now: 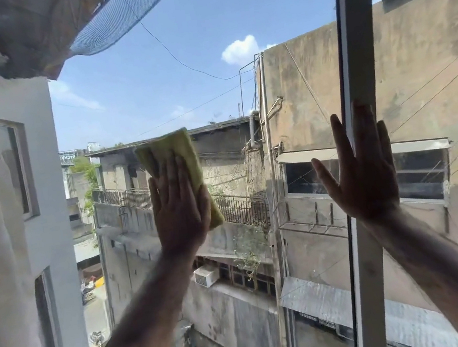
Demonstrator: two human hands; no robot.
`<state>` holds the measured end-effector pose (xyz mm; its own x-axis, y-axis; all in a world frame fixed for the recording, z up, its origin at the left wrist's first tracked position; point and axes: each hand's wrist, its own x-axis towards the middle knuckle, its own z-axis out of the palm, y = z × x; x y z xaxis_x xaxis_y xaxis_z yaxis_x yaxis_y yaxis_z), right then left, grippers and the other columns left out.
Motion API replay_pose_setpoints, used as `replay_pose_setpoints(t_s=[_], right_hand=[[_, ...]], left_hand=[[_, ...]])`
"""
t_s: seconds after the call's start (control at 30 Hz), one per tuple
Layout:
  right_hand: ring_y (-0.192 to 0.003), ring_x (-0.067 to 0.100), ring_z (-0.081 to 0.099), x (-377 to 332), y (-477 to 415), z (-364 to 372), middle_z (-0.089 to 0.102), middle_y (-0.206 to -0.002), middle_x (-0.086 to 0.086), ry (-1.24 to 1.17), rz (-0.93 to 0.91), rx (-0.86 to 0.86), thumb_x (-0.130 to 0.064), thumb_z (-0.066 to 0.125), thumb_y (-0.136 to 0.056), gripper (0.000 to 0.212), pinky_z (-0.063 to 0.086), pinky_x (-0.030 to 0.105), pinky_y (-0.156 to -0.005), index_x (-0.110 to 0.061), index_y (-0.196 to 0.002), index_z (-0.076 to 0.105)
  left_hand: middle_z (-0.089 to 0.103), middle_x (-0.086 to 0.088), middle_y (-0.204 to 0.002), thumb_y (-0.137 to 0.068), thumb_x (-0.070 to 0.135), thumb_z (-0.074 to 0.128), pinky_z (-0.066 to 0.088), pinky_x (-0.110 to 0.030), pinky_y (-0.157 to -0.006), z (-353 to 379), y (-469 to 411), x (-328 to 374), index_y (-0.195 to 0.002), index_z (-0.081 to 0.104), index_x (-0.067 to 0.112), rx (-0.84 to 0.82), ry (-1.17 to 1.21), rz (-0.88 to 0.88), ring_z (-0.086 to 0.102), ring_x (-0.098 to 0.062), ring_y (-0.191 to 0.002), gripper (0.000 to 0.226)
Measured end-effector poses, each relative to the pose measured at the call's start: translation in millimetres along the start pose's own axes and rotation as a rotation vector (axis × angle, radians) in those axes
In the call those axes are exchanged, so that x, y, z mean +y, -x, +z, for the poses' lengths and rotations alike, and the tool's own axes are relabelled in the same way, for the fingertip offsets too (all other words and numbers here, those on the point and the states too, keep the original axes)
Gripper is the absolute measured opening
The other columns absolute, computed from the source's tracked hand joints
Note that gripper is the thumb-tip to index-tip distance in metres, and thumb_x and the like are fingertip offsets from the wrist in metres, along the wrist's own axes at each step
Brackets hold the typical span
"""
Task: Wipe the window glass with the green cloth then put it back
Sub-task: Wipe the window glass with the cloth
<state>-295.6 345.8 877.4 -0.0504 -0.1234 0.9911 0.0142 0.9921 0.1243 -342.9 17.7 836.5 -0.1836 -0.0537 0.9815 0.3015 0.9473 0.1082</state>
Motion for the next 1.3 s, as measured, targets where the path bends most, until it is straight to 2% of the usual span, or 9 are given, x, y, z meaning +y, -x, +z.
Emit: replay_pose_setpoints(t_s=[0.07, 0.17, 0.4, 0.63, 0.9, 0.97, 1.07, 1.13, 1.3], right_hand=[[-0.168, 0.040, 0.011, 0, 0, 0, 0.009, -0.178, 0.027, -0.011, -0.004, -0.001, -0.058, 0.040, -0.111, 0.080, 0.023, 0.061, -0.134, -0.009, -0.171, 0.021], [-0.168, 0.040, 0.011, 0, 0, -1, 0.009, -0.178, 0.028, -0.021, -0.007, 0.001, -0.057, 0.042, -0.110, 0.081, 0.024, 0.062, -0.133, -0.007, -0.171, 0.022], [-0.168, 0.040, 0.011, 0, 0, -1, 0.011, -0.178, 0.028, -0.033, 0.003, 0.000, -0.056, 0.043, -0.110, 0.082, 0.023, 0.062, -0.133, -0.005, -0.170, 0.022], [-0.169, 0.037, 0.009, 0, -1, 3, 0.009, -0.179, 0.025, -0.032, 0.007, 0.011, -0.057, 0.041, -0.110, 0.082, 0.020, 0.058, -0.135, -0.007, -0.171, 0.018], [-0.168, 0.038, 0.013, -4, 0, -4, 0.012, -0.178, 0.026, 0.017, 0.030, 0.009, -0.038, 0.042, -0.112, 0.070, 0.025, 0.059, -0.133, -0.007, -0.171, 0.020], [-0.168, 0.037, 0.012, -5, -1, -4, 0.012, -0.179, 0.026, 0.019, 0.039, 0.002, -0.036, 0.041, -0.112, 0.069, 0.025, 0.059, -0.134, -0.008, -0.171, 0.020], [-0.168, 0.038, 0.013, -5, -2, -7, 0.012, -0.178, 0.026, 0.020, 0.040, -0.019, -0.035, 0.040, -0.113, 0.066, 0.025, 0.059, -0.134, -0.009, -0.171, 0.021], [-0.168, 0.038, 0.013, -6, -2, -8, 0.013, -0.178, 0.027, 0.024, 0.044, -0.024, -0.034, 0.039, -0.114, 0.064, 0.025, 0.059, -0.134, -0.009, -0.171, 0.022], [-0.166, 0.040, 0.018, -5, -2, -8, 0.017, -0.177, 0.028, 0.040, 0.041, -0.005, -0.034, 0.040, -0.115, 0.064, 0.028, 0.060, -0.132, -0.004, -0.169, 0.025]], left_hand=[[0.024, -0.017, -0.172, -0.109, 0.040, 0.030, 0.022, -0.058, -0.131, -11, -46, -10, -0.163, 0.019, 0.003, 0.070, 0.023, -0.236, 0.020, -0.032, -0.162, 0.067], [0.021, -0.017, -0.173, -0.110, 0.039, 0.029, 0.019, -0.056, -0.132, -13, -96, 10, -0.163, 0.018, 0.003, 0.114, 0.060, -0.237, 0.018, -0.031, -0.162, 0.066], [0.027, -0.017, -0.171, -0.112, 0.034, 0.038, 0.031, -0.055, -0.127, 6, -11, 31, -0.162, 0.027, 0.005, -0.104, -0.048, 0.610, 0.021, -0.030, -0.162, 0.059], [0.028, -0.017, -0.171, -0.111, 0.031, 0.033, 0.025, -0.051, -0.131, -10, -100, 41, -0.162, 0.024, 0.002, 0.153, 0.007, -0.085, 0.024, -0.031, -0.161, 0.059], [0.030, -0.015, -0.171, -0.113, 0.038, 0.030, 0.027, -0.050, -0.132, 11, -43, 72, -0.161, 0.031, 0.006, -0.133, -0.054, 0.889, 0.022, -0.028, -0.161, 0.057], [0.033, -0.015, -0.169, -0.113, 0.036, 0.032, 0.031, -0.053, -0.130, 8, -64, 54, -0.160, 0.032, 0.006, -0.054, -0.046, 0.762, 0.027, -0.029, -0.160, 0.056], [0.032, -0.016, -0.170, -0.111, 0.033, 0.036, 0.030, -0.052, -0.129, 0, -101, 72, -0.160, 0.030, 0.005, 0.118, 0.021, 0.182, 0.029, -0.030, -0.159, 0.057], [0.033, -0.018, -0.169, -0.109, 0.031, 0.039, 0.029, -0.052, -0.130, 6, -98, 104, -0.159, 0.033, 0.003, 0.149, 0.062, 0.121, 0.030, -0.032, -0.159, 0.058], [0.029, -0.016, -0.171, -0.112, 0.036, 0.033, 0.027, -0.051, -0.130, 23, -46, 117, -0.161, 0.030, 0.005, -0.094, -0.025, 0.832, 0.022, -0.029, -0.162, 0.058]])
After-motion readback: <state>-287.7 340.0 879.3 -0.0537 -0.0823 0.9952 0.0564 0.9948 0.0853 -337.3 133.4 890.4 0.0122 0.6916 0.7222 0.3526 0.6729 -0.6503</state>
